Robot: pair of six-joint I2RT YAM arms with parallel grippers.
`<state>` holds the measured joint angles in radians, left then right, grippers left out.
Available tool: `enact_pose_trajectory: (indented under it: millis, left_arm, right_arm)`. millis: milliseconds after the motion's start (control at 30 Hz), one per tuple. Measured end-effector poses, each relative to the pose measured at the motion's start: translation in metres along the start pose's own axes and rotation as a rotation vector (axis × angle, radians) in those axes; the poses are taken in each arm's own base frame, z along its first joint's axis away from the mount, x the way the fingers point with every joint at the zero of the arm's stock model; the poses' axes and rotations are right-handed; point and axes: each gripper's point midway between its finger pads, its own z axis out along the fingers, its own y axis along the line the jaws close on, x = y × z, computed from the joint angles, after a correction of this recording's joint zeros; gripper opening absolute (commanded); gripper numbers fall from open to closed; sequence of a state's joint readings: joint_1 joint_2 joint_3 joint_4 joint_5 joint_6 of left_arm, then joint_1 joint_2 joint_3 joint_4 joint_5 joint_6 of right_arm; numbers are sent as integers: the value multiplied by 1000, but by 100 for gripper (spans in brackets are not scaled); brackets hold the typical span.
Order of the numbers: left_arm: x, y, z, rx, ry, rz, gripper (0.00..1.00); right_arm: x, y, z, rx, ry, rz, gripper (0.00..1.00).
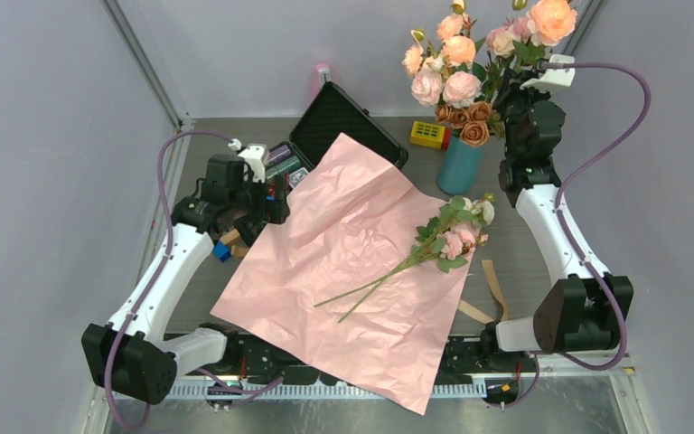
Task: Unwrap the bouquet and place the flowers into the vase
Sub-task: Place the fake flower in the vase.
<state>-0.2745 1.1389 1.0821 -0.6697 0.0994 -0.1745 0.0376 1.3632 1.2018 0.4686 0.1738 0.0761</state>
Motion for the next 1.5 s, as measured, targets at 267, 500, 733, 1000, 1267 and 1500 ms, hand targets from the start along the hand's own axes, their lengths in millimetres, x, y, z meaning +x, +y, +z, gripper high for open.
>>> enact_pose_trajectory:
  millis: [267,500,733,1000,1267,1500]
  left_arm:
    - [0,0,1,2,3,0,93]
    - [1,-1,1,6,4,0,93]
    - [1,-2,1,12,6,0,92]
    - [2,-3,2,18,12,-1,93]
    - [3,-4,2,24,14,-1,93]
    - [3,-4,3,27,16,-2,93]
  right_arm:
    - [-1,-3,5,25,7,-1,0]
    - [-1,-2,6,20,3,0,0]
    - [46,-5,-6,14,91,-15,0]
    - [84,-4,-20,0,166,-23,6]
    - [87,-4,-32,-1,156,3,15]
    - [85,-6,-42,5,164,15,26]
